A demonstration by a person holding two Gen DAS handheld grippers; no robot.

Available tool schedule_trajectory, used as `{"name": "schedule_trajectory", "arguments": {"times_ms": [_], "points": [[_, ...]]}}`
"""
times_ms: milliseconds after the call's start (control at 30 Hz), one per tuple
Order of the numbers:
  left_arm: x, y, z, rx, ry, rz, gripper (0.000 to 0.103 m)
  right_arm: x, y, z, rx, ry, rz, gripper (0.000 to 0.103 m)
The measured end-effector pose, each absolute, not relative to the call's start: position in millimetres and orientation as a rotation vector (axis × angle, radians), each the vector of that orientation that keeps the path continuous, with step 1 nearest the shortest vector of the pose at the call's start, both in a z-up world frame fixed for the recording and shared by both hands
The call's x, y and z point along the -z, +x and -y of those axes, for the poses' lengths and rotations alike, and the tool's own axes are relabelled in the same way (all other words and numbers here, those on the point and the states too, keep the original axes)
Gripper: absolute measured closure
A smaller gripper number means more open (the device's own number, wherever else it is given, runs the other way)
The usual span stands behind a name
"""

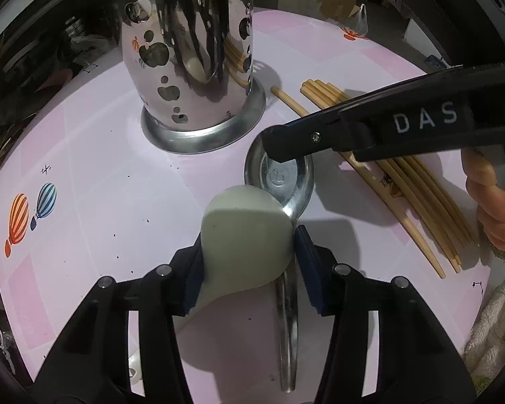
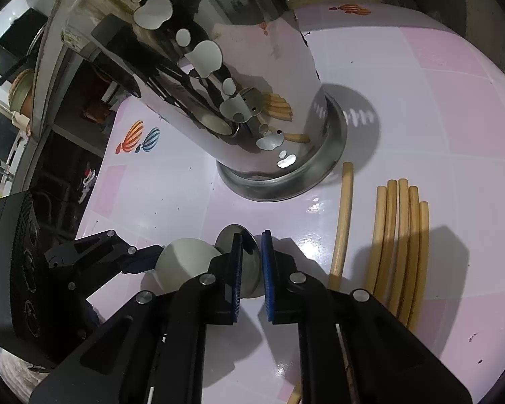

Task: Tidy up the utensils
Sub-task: 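Close the left tool on the white ceramic spoon while the right tool grasps the metal spoon, then lift the white ceramic spoon with the left tool while the right tool lifts the metal spoon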

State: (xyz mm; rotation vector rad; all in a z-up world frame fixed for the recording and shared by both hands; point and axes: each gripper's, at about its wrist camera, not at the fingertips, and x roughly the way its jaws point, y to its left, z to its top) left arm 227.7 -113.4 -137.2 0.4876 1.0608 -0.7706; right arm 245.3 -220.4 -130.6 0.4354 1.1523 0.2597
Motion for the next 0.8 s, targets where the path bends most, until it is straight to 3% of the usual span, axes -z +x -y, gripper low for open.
{"name": "schedule_trajectory", "arguments": {"times_ms": [567, 633, 700, 800], "points": [[128.4, 230.4, 97.0, 0.756, 0.428, -1.044, 0.060, 130.8, 244.3, 231.2, -0.263, 0.465, -1.168, 0.092], [125.4, 232.4, 92.7, 0.753, 0.406, -1.041, 0.064, 131.3, 243.8, 230.6, -0.266, 0.463, -1.173, 0.092], [123.3, 235.6, 88.9, 0.748, 0.390, -1.039, 0.078, 131.9, 243.4, 229.4, -0.270, 0.463, -1.179, 0.092], [123.0, 239.9, 86.2, 0.737, 0.371, -1.046, 0.080, 132.0, 243.3, 226.1, -0.273, 0.453, -1.187, 0.092]]}}
